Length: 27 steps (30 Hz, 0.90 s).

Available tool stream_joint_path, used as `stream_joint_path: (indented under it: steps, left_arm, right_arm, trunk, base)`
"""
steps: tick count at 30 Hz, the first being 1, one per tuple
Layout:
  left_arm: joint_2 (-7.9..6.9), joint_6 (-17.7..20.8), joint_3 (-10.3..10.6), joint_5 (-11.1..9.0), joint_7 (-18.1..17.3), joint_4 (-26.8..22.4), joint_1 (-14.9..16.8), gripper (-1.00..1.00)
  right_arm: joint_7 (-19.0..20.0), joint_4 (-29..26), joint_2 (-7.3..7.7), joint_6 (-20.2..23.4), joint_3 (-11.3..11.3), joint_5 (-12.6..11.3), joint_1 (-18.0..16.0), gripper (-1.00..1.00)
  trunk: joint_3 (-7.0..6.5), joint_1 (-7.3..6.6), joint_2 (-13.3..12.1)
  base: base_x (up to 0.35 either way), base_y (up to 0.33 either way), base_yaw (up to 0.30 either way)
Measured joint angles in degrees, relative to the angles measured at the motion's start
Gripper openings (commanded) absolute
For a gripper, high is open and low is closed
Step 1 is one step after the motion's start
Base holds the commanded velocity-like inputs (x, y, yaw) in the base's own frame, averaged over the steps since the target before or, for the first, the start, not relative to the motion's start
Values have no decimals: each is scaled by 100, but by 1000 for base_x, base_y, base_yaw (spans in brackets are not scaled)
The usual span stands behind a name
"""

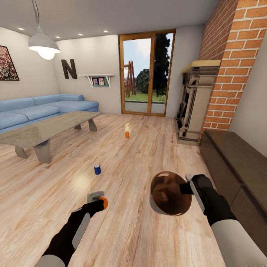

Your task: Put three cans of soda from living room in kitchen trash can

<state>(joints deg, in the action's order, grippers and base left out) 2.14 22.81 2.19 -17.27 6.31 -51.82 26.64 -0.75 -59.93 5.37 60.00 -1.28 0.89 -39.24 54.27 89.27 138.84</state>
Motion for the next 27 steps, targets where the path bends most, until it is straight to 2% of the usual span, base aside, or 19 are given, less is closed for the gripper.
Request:
stream_joint_path:
  steps: [1, 4, 5, 8, 9, 12, 15, 17, 18, 20, 21, 24, 27]
  left_arm:
    - [1, 131, -1, -1, 4, -200, -50, -100]
    - [5, 823, -5, -3, 17, -1281, -313, -100]
    - [4, 834, -6, 9, 20, -1301, -318, -100]
    - [16, 1571, -6, -6, 32, -2242, -446, -100]
    - [16, 1583, -7, 11, 35, -2260, -448, -100]
    - [15, 2121, -5, 0, 39, -2821, -490, -100]
    - [10, 2517, 1, 5, 43, -3071, -502, -100]
    - [17, 2757, 10, 5, 40, -3176, -506, -100]
    - [24, 2875, 16, -6, 41, -3237, -508, -100]
    - [34, 3032, 22, -12, 39, -3300, -503, -100]
    - [39, 3082, 22, -10, 40, -3315, -500, -100]
    - [104, 3218, 30, -32, 32, -3352, -487, -100]
    - [239, 3390, 33, -39, 23, -3373, -474, -100]
  right_arm:
    - [1, 55, 0, -25, -3, -4, -2, -100]
    - [-1, 271, 0, -168, -22, 12, -7, -100]
    - [-4, 274, 0, -169, -22, 23, -8, -100]
    - [-1, 352, 0, -219, -29, 7, -10, -100]
    - [-2, 352, -1, -219, -28, -1, -11, -100]
    - [-5, 386, -1, -239, -31, 7, -11, -100]
    - [-36, 413, -1, -280, -31, -4, -12, -100]
    - [-240, 544, -8, -452, -36, -77, -14, -100]
    - [-462, 690, -51, -601, -38, -63, -16, -100]
    - [-815, 948, -162, -771, -36, 115, -27, -100]
    - [-911, 1058, -201, -812, -37, 110, -31, -100]
    - [-1138, 1247, -351, -940, -44, -128, -41, -100]
    - [-1267, 1374, -454, -970, -78, -53, -47, -100]
  trunk:
    - [-18, -22, -40]
    - [-72, -88, -160]
    - [-90, -110, -201]
    - [-144, -176, -321]
    - [-162, -198, -361]
    - [-216, -264, -481]
    - [-270, -330, -602]
    - [-306, -373, -682]
    - [-323, -395, -722]
    - [-359, -439, -803]
    - [-377, -461, -843]
    - [-431, -527, -963]
    - [-484, -593, -1083]
  base:
    - [0, 0, 0]
    - [0, 0, 0]
    - [0, 0, 0]
    - [0, 0, 0]
    - [0, 0, 0]
    - [0, 0, 0]
    - [0, 0, 0]
    - [0, 0, 0]
    - [0, 0, 0]
    - [0, 0, 0]
    - [0, 0, 0]
    - [0, 0, 0]
    - [0, 0, 0]
